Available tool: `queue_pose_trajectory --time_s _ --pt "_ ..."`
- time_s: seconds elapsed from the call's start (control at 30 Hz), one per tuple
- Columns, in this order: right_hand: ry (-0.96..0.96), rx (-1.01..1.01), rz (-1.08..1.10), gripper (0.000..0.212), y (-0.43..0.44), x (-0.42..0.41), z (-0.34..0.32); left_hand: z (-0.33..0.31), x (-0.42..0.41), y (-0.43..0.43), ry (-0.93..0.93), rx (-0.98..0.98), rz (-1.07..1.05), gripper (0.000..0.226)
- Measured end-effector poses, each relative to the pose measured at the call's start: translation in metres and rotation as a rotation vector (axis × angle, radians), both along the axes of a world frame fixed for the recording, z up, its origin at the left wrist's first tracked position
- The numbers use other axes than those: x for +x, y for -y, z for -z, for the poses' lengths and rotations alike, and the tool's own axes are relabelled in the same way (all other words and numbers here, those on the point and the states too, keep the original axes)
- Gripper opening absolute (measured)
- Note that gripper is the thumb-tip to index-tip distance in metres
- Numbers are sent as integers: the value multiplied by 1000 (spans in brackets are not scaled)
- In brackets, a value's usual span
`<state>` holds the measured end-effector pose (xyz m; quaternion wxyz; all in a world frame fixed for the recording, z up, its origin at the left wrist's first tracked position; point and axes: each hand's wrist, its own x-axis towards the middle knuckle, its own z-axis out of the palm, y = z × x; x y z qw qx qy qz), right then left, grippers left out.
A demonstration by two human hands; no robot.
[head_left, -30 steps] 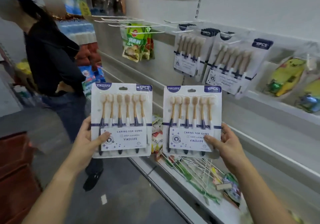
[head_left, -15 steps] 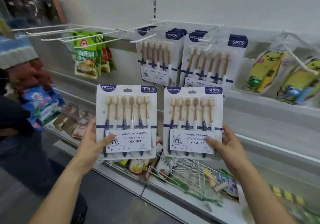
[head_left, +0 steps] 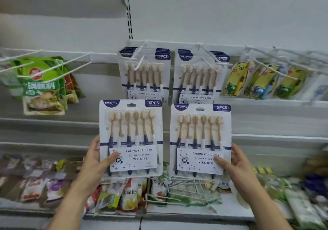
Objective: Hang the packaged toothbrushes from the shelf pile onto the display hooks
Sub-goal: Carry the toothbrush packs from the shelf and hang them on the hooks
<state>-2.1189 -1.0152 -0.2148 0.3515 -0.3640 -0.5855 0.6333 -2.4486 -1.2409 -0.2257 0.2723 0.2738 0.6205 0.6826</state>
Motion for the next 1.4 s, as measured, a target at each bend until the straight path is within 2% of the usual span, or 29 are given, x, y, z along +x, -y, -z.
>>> queue_pose_trajectory --time_s 0.07,0.1,0.2,0.3,0.33,0.4,0.43,0.47,0.53,0.57,0.6,0.67,0.73,0.8,0.87,0.93,0.97,1.03,1.1,1.17,1.23,1.33,1.4 --pt "6 24 36 84 15 -1 -10 -8 -9 2 -21 6 29 68" --pt "4 40 51 82 20 0 -14 -11 -13 3 -36 10 42 69" --pt "36 81 86 55 30 6 -27 -21 -16 4 -55 39 76 73" --pt "18 95 97 47 33 10 -37 -24 -14 6 -10 90 117 92" --pt "1 103 90 51 34 11 -41 -26 -14 8 2 101 117 92" --pt "-23 129 79 80 35 12 -47 -36 -14 8 -17 134 100 77" --pt "-24 142 83 95 36 14 -51 -41 -15 8 -36 151 100 78" --pt "-25 156 97 99 37 16 -55 -46 -15 8 -53 157 107 85" --pt "-42 177 91 72 38 23 -64 -55 -12 6 -63 171 116 98" --pt "-51 186 92 61 39 26 -68 -59 -10 5 -69 181 116 95" --pt "-57 195 94 58 39 28 -73 -61 -8 4 -84 189 115 85" --pt "-73 221 89 74 38 30 -78 -68 -4 2 -118 204 110 66" --pt "-74 229 101 96 38 29 -84 -72 -3 0 -138 210 103 64" --pt "-80 224 104 87 35 28 -87 -76 -4 -1 -126 227 108 64" --pt "-111 213 101 87 33 26 -88 -78 -6 -3 -114 237 115 74" --pt "-123 214 95 105 30 24 -87 -80 -8 -3 -97 225 115 101" --pt "-126 211 83 107 29 22 -88 -80 -10 -4 -89 224 112 109" --pt "-122 211 56 88 27 19 -88 -81 -12 -7 -86 224 108 110" --pt "-129 204 59 61 24 17 -88 -81 -12 -11 -85 220 96 89" --pt "-121 199 76 52 19 16 -86 -82 -13 -17 -99 217 85 69" --pt "-120 191 83 52 16 14 -85 -82 -15 -21 -80 214 95 78" --pt "-112 198 83 49 10 13 -85 -85 -16 -25 -58 210 103 113" --pt "-104 198 70 51 7 13 -84 -83 -19 -29 -58 221 99 103"
